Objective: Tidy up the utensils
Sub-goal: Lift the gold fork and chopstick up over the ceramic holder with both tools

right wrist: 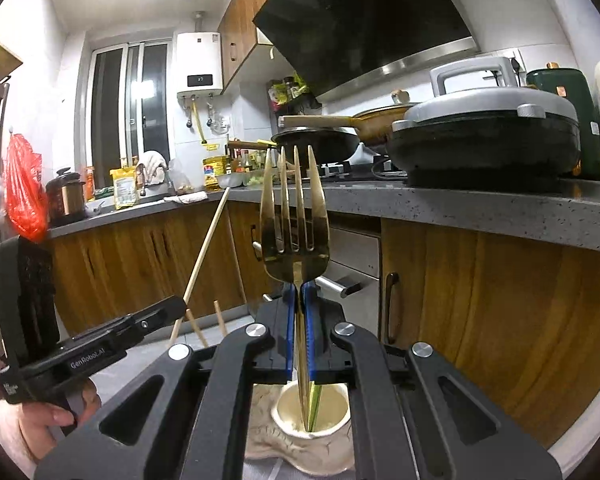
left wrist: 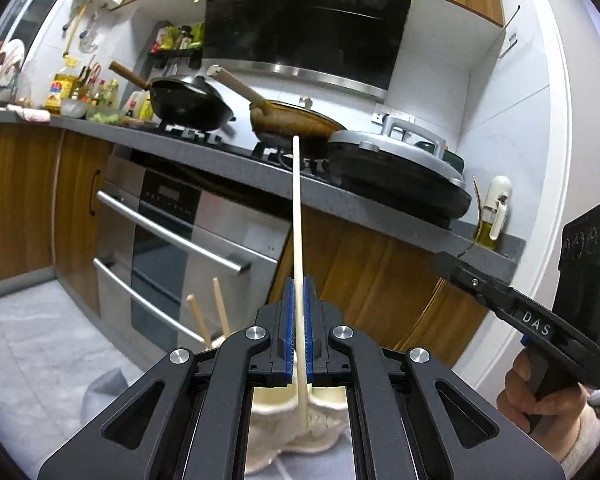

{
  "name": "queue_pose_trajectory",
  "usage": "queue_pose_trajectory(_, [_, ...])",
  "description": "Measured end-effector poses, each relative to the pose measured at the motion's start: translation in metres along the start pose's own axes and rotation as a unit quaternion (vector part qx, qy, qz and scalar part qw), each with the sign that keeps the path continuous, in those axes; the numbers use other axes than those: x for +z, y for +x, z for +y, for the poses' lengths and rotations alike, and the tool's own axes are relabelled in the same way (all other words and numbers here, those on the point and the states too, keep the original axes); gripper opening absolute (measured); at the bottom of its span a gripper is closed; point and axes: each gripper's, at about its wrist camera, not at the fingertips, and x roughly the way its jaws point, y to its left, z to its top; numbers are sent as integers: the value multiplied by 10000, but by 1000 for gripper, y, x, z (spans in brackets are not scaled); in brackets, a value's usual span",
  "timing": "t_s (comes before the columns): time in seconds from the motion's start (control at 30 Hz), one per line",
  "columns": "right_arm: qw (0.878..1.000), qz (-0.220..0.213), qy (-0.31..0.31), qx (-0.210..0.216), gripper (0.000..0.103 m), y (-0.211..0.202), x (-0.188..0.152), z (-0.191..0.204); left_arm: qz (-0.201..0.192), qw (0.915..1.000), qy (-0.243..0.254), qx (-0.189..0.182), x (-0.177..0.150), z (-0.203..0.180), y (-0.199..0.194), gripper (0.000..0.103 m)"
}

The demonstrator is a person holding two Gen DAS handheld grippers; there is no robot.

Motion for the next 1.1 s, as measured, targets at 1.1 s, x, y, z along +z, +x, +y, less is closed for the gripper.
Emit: queue_pose_trajectory(1.1, [9937,928,613,-143,5,61,-63,-38,1041,9926,609,166,-46,9,54,5])
